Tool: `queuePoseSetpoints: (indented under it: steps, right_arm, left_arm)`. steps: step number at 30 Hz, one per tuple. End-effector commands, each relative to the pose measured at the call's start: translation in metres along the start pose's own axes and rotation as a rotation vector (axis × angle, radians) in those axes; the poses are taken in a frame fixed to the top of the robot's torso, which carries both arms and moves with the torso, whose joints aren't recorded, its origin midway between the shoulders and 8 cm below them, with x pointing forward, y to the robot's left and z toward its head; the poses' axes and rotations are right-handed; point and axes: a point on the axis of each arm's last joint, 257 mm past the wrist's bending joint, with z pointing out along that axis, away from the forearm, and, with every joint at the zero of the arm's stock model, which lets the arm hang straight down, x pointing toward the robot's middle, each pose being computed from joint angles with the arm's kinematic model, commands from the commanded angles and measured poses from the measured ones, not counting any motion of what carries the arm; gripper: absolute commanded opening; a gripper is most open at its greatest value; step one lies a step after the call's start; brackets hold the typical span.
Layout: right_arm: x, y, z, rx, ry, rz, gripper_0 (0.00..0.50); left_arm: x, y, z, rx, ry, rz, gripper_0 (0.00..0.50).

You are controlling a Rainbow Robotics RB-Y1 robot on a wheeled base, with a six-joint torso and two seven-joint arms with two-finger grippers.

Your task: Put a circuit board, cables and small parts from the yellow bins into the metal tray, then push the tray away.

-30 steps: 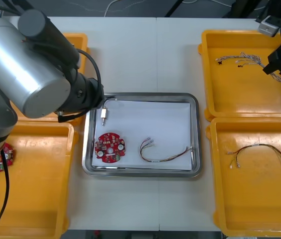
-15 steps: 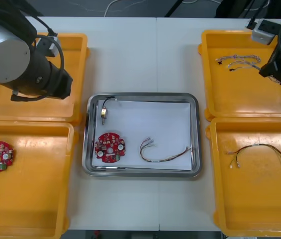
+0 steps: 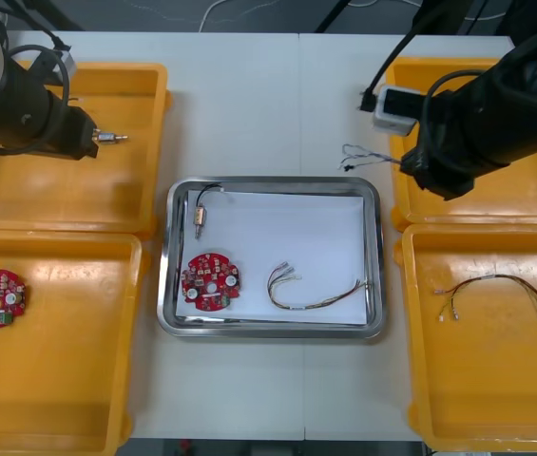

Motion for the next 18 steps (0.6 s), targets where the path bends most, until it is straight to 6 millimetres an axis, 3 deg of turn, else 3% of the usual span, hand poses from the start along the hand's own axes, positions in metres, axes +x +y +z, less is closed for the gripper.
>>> queuePoseSetpoints:
  steps: [1, 10, 18]
  right_arm:
    - [-0.036, 0.024, 0.024, -0.007, -0.035, -0.094, 0.0]
    - [-0.065, 0.046, 0.067, -0.01, -0.017, -0.189, 0.0]
    - [-0.071, 0.058, 0.102, -0.037, -0.011, -0.218, 0.0]
  left_arm:
    - [-0.049, 0.04, -0.023, -0.037, -0.116, 0.038, 0.5]
    - [-0.065, 0.055, -0.021, -0.046, -0.165, 0.049, 0.5]
    - [-0.067, 0.066, -0.017, -0.057, -0.173, 0.119, 0.5]
